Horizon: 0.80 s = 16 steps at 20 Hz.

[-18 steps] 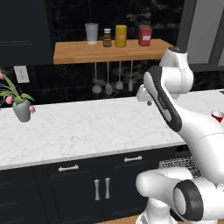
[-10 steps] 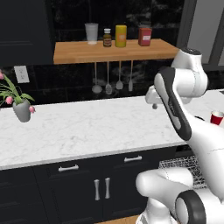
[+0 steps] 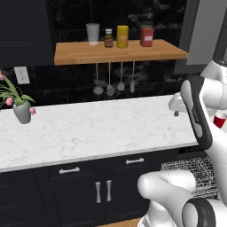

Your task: Pick up the cup and bowl from the counter, place them in the dishwasher, and close the dishwasher door.

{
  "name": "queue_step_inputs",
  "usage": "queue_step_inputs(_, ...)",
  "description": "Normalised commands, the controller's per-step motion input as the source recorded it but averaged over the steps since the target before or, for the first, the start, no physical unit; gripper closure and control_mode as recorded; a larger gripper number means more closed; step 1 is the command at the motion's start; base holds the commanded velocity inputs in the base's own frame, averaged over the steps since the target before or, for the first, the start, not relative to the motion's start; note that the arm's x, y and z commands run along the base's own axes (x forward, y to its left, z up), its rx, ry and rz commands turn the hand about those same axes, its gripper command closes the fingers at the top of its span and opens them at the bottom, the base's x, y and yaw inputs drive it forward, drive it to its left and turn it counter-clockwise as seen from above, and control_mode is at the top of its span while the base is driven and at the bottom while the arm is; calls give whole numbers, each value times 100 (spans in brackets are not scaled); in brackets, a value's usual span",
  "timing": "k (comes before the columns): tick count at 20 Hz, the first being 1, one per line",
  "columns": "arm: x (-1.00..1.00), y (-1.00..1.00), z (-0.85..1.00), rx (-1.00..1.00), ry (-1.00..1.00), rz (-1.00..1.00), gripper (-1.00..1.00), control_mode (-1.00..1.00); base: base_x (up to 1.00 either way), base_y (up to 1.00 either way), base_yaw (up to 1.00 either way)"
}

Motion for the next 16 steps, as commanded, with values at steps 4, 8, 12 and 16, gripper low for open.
queue_step_inputs(4,17,-90,-55,3,5,0,-100,-100,0,0,0)
queue_step_inputs(8,34,-90,-61,3,3,0,-100,-100,0,0,0)
queue_step_inputs(12,63,-47,-33,0,0,0,-100,-100,0,0,0)
queue_step_inputs(16,64,-7,-7,0,0,0,-100,-100,0,0,0)
